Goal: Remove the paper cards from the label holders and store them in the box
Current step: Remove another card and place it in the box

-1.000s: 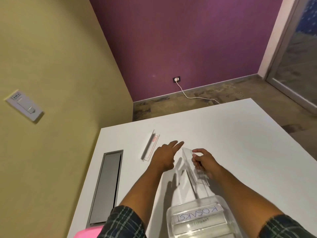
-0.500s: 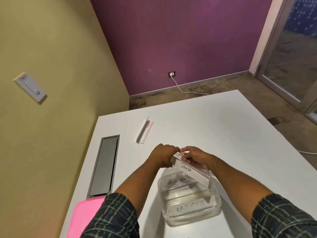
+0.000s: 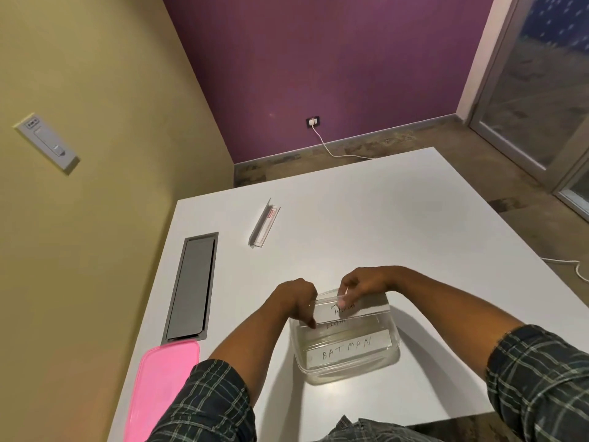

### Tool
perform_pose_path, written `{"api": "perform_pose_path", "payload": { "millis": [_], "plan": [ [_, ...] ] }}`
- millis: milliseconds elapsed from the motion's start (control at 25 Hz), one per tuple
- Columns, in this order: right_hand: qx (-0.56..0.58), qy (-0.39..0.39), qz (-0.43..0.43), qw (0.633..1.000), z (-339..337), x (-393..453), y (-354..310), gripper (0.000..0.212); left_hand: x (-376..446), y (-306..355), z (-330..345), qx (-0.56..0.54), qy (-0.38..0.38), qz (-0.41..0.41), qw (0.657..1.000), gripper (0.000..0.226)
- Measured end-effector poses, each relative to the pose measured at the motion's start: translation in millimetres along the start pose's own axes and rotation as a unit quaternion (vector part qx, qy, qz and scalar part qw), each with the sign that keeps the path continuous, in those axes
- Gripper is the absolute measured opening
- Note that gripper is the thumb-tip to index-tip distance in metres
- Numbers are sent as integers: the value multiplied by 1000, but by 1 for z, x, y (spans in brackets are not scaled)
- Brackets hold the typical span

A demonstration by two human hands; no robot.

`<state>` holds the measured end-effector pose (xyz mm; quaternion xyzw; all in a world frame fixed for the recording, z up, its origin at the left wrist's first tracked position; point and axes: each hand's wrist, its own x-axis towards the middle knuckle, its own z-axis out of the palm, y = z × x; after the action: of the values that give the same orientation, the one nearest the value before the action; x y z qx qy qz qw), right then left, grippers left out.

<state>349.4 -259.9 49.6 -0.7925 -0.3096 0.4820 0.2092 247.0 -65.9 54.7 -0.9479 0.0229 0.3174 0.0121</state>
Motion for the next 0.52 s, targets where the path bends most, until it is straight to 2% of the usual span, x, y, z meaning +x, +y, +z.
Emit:
{"api": "perform_pose_path", "payload": {
  "millis": [80, 280, 440, 520],
  "plan": [
    [-91, 7, -9, 996, 0, -3, 7, 65, -1, -2, 9, -10, 0, -11, 1000, 52],
    [-299, 67, -23, 951, 9, 3, 17, 63, 5, 2, 31, 1, 26, -12, 1000, 57],
    [-403, 76, -24, 912, 28, 21, 25, 44, 6, 7, 46, 35, 43, -11, 998, 32],
    [-423, 80, -24, 902, 40, 28, 30, 34, 6, 4, 54, 43, 46, -12, 998, 32]
  ]
}}
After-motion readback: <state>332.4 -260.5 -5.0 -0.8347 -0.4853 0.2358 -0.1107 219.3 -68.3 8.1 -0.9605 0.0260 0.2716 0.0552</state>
